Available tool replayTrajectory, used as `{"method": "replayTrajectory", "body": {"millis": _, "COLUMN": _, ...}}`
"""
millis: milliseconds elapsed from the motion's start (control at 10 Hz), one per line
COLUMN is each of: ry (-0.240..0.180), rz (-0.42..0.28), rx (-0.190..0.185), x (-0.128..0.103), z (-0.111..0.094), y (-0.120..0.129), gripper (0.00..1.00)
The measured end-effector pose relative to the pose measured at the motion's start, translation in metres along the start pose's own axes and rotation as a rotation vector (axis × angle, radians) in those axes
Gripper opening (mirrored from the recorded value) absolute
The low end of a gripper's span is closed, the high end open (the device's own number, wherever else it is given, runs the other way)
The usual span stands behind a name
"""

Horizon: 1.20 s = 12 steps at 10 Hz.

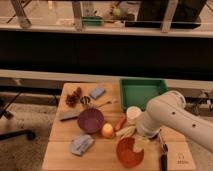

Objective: Place apple in tray

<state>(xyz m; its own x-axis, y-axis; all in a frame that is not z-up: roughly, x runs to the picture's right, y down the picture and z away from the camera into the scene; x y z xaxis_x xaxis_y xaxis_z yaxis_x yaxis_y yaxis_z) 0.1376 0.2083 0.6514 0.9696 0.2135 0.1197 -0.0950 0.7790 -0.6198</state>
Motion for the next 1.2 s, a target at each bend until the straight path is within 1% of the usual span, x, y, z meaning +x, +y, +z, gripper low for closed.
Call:
{"method": "replayTrajectory", "body": {"millis": 300, "ry": -0.02, "rz": 0.008, "rx": -0.003, "x": -0.013, "z": 0.009, "y": 0.004, "gripper": 0.8}}
{"method": "replayTrajectory", "body": {"millis": 600, "ry": -0.03, "rz": 0.021, "rx": 0.0, "x": -0.022, "z": 0.019, "y": 0.007, "gripper": 0.8}}
{"method": "replayTrajectory", "body": {"millis": 900, "ry": -0.034, "rz": 0.043, "rx": -0.005, "x": -0.028, "z": 0.036, "y": 0.007, "gripper": 0.8}}
{"method": "replayTrajectory", "body": {"millis": 1200, "ry": -0.039, "rz": 0.069, "rx": 0.008, "x": -0.033, "z": 0.045, "y": 0.005, "gripper": 0.8}}
